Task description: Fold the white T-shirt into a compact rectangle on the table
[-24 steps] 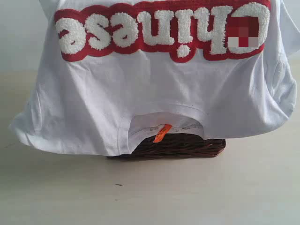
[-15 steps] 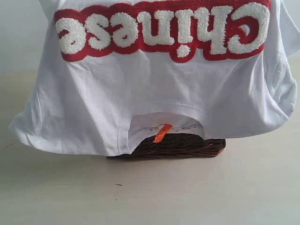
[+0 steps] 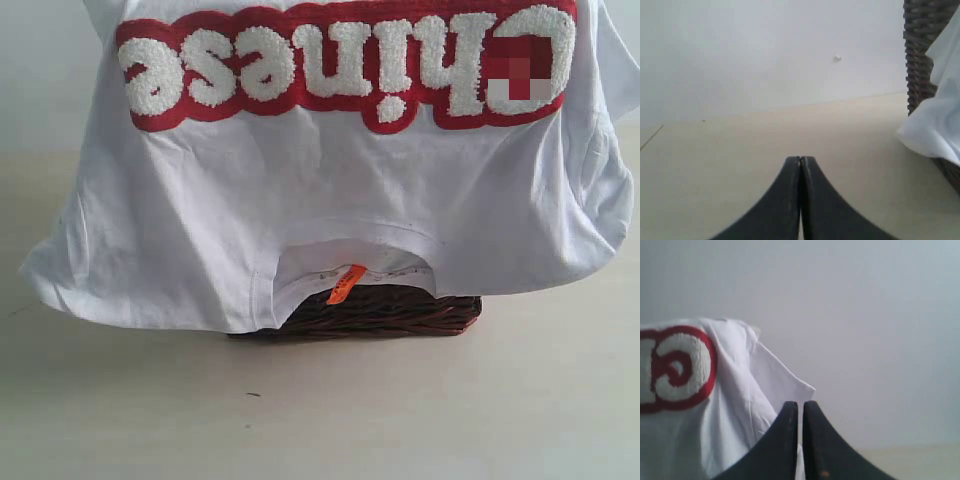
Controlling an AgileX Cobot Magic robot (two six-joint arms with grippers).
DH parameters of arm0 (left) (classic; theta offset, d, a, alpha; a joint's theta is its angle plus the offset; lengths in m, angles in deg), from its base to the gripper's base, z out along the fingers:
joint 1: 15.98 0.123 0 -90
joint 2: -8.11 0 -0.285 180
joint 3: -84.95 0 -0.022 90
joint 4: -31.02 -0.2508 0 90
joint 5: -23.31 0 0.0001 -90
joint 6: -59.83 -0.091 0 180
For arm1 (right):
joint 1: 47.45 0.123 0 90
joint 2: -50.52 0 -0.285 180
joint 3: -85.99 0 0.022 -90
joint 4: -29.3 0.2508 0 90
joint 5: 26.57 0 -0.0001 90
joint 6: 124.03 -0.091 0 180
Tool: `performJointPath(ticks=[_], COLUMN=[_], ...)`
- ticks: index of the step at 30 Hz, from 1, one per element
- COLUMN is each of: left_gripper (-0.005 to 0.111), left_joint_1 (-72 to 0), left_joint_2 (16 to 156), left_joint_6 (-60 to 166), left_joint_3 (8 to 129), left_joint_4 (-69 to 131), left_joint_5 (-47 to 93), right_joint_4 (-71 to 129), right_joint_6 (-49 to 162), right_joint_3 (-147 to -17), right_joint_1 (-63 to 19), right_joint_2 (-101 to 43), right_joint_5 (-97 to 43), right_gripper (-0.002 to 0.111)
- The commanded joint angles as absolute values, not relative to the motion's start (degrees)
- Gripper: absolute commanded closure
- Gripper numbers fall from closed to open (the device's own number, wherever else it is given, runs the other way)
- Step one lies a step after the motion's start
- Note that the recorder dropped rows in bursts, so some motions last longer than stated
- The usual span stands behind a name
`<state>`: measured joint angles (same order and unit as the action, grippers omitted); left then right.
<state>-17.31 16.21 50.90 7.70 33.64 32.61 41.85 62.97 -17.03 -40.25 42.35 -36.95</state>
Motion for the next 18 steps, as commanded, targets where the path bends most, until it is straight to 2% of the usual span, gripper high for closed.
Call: performJointPath(ticks=[1, 4, 8, 13, 15, 18], left_gripper=[0.107, 0.107, 0.107, 0.107, 0.107, 0.107], left_joint_1=[-17.6, -17.6, -17.6, -17.6, -18.1, -20.2], left_joint_2=[15.9, 15.9, 15.9, 15.9, 15.9, 16.6], left_joint_6=[50.9, 54.7, 71.5, 84.1, 86.1, 99.2], left_joint_3=[7.7, 7.7, 7.7, 7.7, 7.7, 8.6], left_joint_4=[34.6, 35.3, 36.3, 35.8, 31.0, 8.7], left_joint_5=[28.1, 23.0, 15.8, 12.1, 9.8, 3.4], right_joint_4=[42.8, 42.6, 42.2, 42.2, 42.2, 42.2], right_joint_6=[54.2, 53.6, 50.7, 50.2, 50.2, 50.2], right_joint_3=[-16.8, -16.8, -18.2, -20.1, -20.1, -20.1], right_joint_1=[-40.5, -40.5, -40.5, -40.5, -40.5, -40.5], right_joint_2=[42.7, 42.7, 42.7, 42.7, 42.7, 42.7], right_joint_5=[-39.3, -40.4, -40.7, -39.8, -39.9, -40.1], right_gripper=[0.102, 0.102, 0.102, 0.102, 0.102, 0.102])
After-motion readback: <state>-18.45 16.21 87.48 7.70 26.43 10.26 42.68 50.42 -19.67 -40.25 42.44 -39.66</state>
